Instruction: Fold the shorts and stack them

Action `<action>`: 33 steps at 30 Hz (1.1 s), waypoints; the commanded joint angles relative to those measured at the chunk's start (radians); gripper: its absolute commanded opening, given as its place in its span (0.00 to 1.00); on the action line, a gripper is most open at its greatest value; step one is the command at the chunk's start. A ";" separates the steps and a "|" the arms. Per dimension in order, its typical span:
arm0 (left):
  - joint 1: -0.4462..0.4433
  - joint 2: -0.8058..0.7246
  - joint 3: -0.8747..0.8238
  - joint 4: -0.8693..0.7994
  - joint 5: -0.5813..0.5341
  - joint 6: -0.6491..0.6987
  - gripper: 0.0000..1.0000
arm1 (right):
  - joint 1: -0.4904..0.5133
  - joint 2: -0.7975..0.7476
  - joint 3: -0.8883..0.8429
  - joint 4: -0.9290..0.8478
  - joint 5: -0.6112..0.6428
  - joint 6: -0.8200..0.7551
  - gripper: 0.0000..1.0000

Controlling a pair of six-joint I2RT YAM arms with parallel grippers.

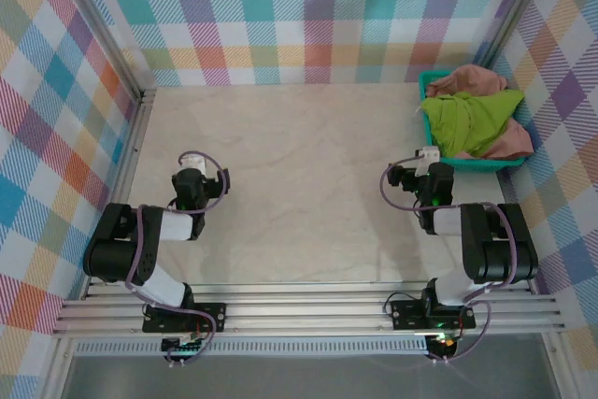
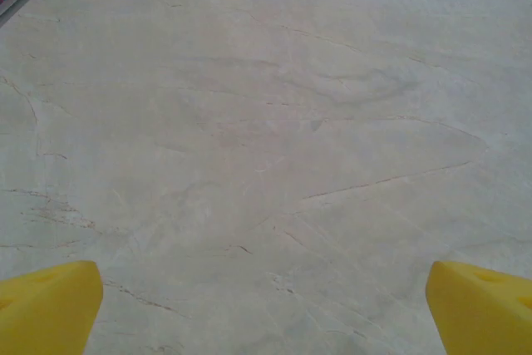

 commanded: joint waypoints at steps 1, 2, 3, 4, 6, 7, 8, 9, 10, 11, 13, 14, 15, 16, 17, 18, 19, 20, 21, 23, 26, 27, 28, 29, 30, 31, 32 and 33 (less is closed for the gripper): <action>0.009 -0.006 0.017 -0.004 0.002 -0.010 1.00 | 0.003 -0.002 0.002 0.011 -0.017 0.001 0.99; 0.009 -0.006 0.018 -0.004 0.002 -0.009 1.00 | 0.003 -0.002 0.002 0.011 -0.017 0.001 0.99; 0.009 -0.006 0.018 -0.004 0.003 -0.010 1.00 | 0.003 -0.003 0.003 0.011 -0.017 0.002 0.99; 0.008 -0.005 0.019 -0.004 0.003 -0.009 1.00 | 0.003 -0.002 0.002 0.011 -0.017 0.002 0.99; 0.008 -0.004 0.019 -0.004 0.002 -0.009 1.00 | 0.003 -0.003 0.001 0.011 -0.017 0.003 0.99; 0.009 -0.004 0.019 -0.004 0.002 -0.010 1.00 | 0.002 -0.002 0.003 0.011 -0.017 0.003 1.00; 0.009 -0.005 0.019 -0.004 0.002 -0.010 1.00 | 0.002 -0.002 0.000 0.011 -0.017 0.003 0.99; 0.009 -0.005 0.019 -0.003 0.002 -0.010 1.00 | 0.003 -0.002 0.001 0.011 -0.017 0.003 0.99; 0.008 -0.006 0.019 -0.004 0.002 -0.009 1.00 | 0.003 -0.002 0.001 0.011 -0.017 0.003 0.99; 0.009 -0.005 0.018 -0.004 0.002 -0.010 1.00 | 0.003 -0.002 0.003 0.011 -0.017 0.003 0.99; 0.009 -0.005 0.020 -0.005 0.003 -0.009 1.00 | 0.003 -0.003 0.004 0.009 -0.017 0.003 0.99; 0.009 -0.005 0.019 -0.006 0.002 -0.009 1.00 | 0.003 -0.003 0.004 0.008 -0.017 0.003 0.99; 0.008 -0.005 0.019 -0.006 0.002 -0.009 1.00 | 0.003 -0.002 0.002 0.009 -0.017 0.003 0.99; 0.009 -0.005 0.020 -0.006 0.003 -0.010 1.00 | 0.003 -0.002 0.003 0.009 -0.017 0.003 0.99; 0.008 -0.005 0.019 -0.006 0.003 -0.010 1.00 | 0.003 -0.002 0.003 0.008 -0.017 0.003 1.00; 0.009 -0.004 0.019 -0.006 0.003 -0.009 1.00 | 0.004 -0.001 0.004 0.008 -0.017 0.004 1.00; 0.008 -0.005 0.021 -0.006 0.003 -0.009 1.00 | 0.002 -0.001 0.004 0.006 -0.017 0.004 0.99; 0.009 -0.004 0.021 -0.006 0.002 -0.008 1.00 | 0.003 -0.001 0.003 0.006 -0.017 0.003 0.99; 0.008 -0.005 0.020 -0.007 0.002 -0.010 1.00 | 0.003 -0.001 0.004 0.006 -0.017 0.004 0.99; 0.009 -0.005 0.020 -0.007 0.002 -0.010 1.00 | 0.003 -0.003 0.004 0.006 -0.017 0.003 1.00; 0.008 -0.004 0.021 -0.005 0.002 -0.010 1.00 | 0.003 -0.002 0.003 0.009 -0.017 0.003 0.99; 0.008 -0.005 0.018 -0.005 0.002 -0.011 1.00 | 0.003 -0.004 0.001 0.011 -0.017 0.003 0.99; 0.008 -0.007 0.016 -0.001 0.001 -0.011 1.00 | 0.003 -0.006 0.005 0.007 -0.009 0.005 1.00; 0.009 -0.007 0.013 0.002 0.002 -0.010 1.00 | 0.003 -0.019 0.020 -0.032 0.004 0.012 1.00; 0.009 -0.022 0.014 -0.005 0.000 -0.011 1.00 | 0.005 -0.049 0.043 -0.097 0.012 0.011 1.00; 0.008 -0.058 0.016 -0.039 0.014 -0.002 1.00 | 0.009 -0.102 0.083 -0.203 0.020 0.010 0.99; 0.006 -0.101 0.022 -0.086 0.022 0.005 1.00 | 0.013 -0.145 0.116 -0.329 0.031 0.014 0.99; 0.005 -0.167 0.032 -0.150 0.016 0.004 1.00 | 0.018 -0.199 0.153 -0.429 0.039 0.034 1.00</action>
